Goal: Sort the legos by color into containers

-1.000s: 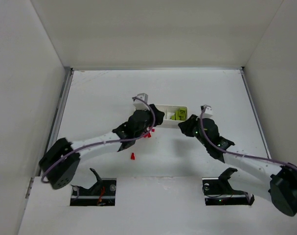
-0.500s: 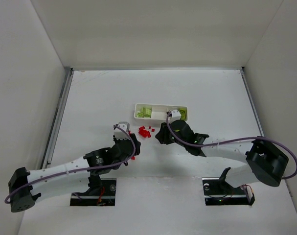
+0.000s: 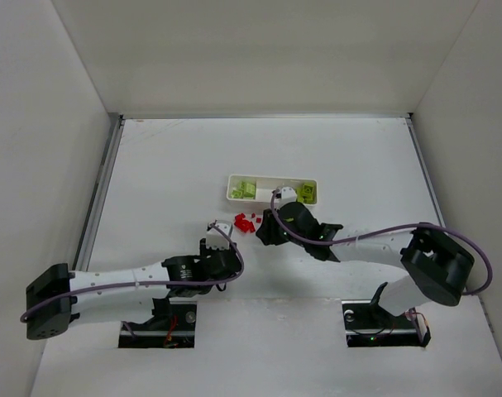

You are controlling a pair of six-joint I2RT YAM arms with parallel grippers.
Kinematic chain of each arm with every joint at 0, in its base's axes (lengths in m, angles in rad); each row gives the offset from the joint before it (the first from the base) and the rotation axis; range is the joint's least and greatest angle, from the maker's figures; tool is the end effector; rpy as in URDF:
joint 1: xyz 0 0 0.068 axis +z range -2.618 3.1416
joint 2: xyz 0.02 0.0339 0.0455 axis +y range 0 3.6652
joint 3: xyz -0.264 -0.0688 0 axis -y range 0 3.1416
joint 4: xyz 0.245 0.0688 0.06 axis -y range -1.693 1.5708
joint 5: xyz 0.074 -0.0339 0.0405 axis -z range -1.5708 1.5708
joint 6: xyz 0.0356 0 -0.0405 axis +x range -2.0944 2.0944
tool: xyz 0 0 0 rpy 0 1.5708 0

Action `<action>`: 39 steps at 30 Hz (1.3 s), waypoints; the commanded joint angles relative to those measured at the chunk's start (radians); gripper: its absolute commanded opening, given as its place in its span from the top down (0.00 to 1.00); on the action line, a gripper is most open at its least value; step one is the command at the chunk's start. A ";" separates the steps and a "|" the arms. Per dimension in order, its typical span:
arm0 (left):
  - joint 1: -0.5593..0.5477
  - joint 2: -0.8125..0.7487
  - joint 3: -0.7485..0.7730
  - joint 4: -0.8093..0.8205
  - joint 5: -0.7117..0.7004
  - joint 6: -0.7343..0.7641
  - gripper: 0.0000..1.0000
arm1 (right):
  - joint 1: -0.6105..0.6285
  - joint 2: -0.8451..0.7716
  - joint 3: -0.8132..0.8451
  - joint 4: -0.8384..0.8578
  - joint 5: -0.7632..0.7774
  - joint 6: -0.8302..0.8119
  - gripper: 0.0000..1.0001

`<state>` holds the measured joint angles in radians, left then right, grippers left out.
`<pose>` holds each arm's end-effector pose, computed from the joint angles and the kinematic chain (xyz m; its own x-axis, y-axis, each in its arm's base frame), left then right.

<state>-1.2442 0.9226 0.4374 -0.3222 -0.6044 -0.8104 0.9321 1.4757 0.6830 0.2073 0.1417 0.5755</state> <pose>0.0759 -0.1609 0.1881 -0.6331 0.0107 -0.7740 0.2823 0.9342 -0.2180 0.1833 0.2384 0.1836 -0.6707 0.0005 -0.7417 -0.4287 0.8158 0.3882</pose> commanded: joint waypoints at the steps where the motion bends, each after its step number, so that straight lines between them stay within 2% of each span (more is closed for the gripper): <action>1: 0.001 0.033 -0.019 -0.048 -0.060 -0.176 0.56 | 0.021 0.006 0.044 0.009 -0.001 -0.019 0.51; 9: 0.009 0.150 -0.020 0.011 -0.017 -0.161 0.62 | 0.023 0.035 0.067 0.010 0.002 -0.011 0.51; 17: 0.019 0.165 -0.043 0.043 -0.003 -0.147 0.82 | 0.030 0.119 0.133 -0.008 0.001 -0.017 0.51; 22: 0.030 0.072 -0.075 0.060 -0.015 -0.153 0.86 | 0.040 0.170 0.174 -0.023 0.004 -0.025 0.48; 32: 0.125 -0.272 -0.141 0.041 -0.020 -0.159 0.87 | 0.043 0.264 0.289 -0.115 -0.001 -0.042 0.48; 39: 0.144 -0.288 -0.121 0.075 -0.015 -0.122 0.87 | 0.043 0.322 0.371 -0.166 0.006 -0.051 0.48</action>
<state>-1.1080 0.6392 0.3134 -0.2432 -0.5690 -0.8406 0.9638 1.7844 0.9947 0.0662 0.1417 0.5430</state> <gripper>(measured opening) 0.206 0.524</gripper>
